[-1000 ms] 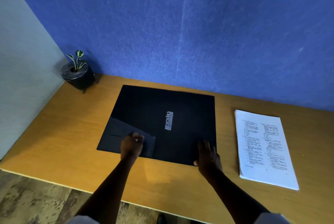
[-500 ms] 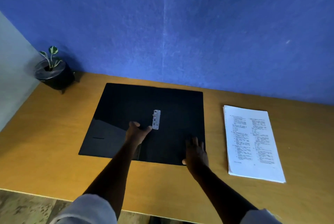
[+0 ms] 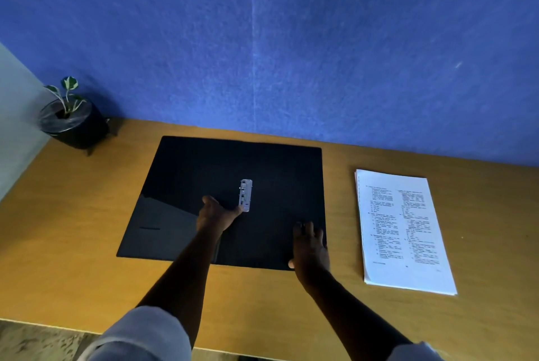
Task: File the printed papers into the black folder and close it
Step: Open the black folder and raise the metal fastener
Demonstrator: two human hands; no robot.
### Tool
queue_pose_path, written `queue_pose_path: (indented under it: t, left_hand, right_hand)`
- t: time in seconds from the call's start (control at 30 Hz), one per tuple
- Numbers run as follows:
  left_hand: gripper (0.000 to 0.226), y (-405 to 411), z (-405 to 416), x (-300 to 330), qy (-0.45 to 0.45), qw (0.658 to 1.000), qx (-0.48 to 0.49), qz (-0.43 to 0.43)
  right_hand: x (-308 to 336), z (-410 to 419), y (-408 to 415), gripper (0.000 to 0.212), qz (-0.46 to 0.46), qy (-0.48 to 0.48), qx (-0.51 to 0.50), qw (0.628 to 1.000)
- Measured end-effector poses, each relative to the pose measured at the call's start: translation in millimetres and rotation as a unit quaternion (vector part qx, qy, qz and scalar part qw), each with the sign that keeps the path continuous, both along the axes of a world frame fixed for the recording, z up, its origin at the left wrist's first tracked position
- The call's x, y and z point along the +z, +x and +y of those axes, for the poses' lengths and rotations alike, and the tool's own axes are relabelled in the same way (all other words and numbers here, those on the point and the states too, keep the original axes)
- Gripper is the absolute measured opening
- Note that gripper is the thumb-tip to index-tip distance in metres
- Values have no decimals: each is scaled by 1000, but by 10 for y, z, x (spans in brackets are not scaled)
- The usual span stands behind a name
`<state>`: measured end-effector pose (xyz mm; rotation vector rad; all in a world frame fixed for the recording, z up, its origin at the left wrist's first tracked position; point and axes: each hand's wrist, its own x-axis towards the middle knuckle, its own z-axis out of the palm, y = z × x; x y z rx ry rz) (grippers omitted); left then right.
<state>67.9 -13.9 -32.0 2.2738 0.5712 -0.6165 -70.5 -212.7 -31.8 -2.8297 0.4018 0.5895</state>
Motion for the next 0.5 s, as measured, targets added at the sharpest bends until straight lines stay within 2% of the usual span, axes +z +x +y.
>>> queue_pose_path:
  t: [0.13, 0.5]
  left_hand:
    - [87, -23, -40, 39, 37, 999, -10, -3]
    - [88, -67, -41, 85, 49, 999, -6, -14]
  right_hand:
    - [9, 2, 7, 95, 0, -4, 1, 1000]
    - [-12, 12, 6, 96, 4, -12, 10, 1000]
